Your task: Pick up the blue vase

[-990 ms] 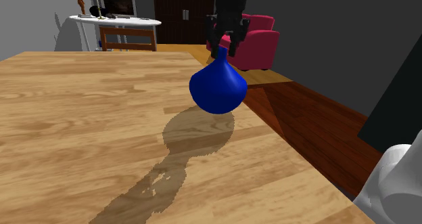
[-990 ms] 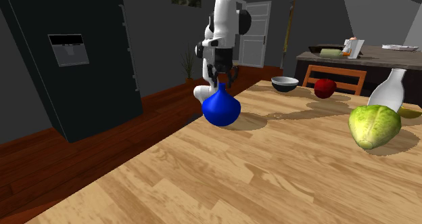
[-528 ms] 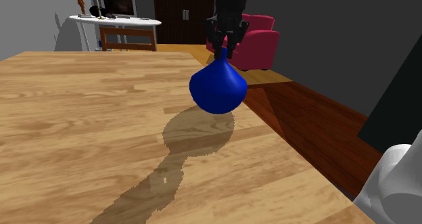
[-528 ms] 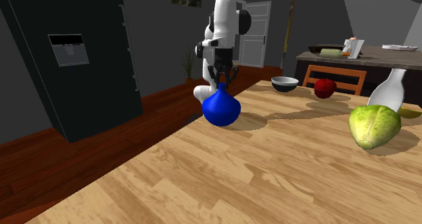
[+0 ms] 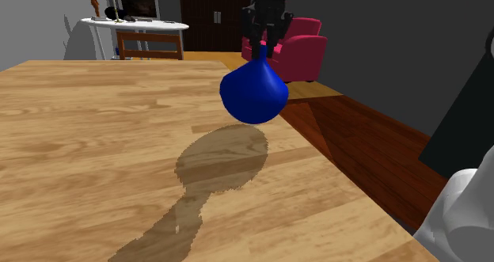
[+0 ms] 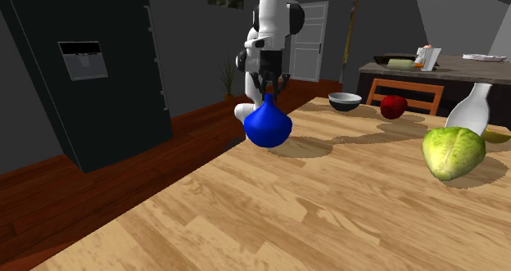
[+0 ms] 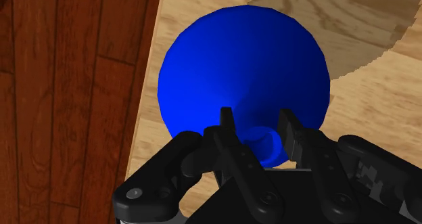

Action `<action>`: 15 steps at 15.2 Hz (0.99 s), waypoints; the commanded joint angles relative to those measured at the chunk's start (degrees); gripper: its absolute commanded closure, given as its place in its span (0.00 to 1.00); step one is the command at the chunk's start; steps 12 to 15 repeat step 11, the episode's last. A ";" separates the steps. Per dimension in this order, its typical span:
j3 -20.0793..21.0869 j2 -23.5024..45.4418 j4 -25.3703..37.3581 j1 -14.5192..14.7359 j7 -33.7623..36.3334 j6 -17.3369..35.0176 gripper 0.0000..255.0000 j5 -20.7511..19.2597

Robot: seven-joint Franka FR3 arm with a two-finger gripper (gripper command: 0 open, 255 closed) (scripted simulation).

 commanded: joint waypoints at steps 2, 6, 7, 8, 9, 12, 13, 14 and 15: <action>0.34 1.84 4.85 0.27 0.42 -3.06 1.00 -0.61; 0.91 5.07 12.43 0.88 1.06 -7.58 1.00 -1.77; 1.09 6.04 14.59 1.11 1.25 -8.83 1.00 -2.15; 1.27 7.09 16.90 1.38 1.45 -10.14 1.00 -2.57; 1.47 8.24 19.38 1.71 1.66 -11.54 1.00 -3.05; 1.49 8.43 19.78 1.78 1.69 -11.76 1.00 -3.13; 1.49 8.43 19.78 1.78 1.69 -11.76 1.00 -3.13; 1.49 8.43 19.78 1.78 1.69 -11.76 1.00 -3.13; 1.49 8.43 19.78 1.78 1.69 -11.76 1.00 -3.13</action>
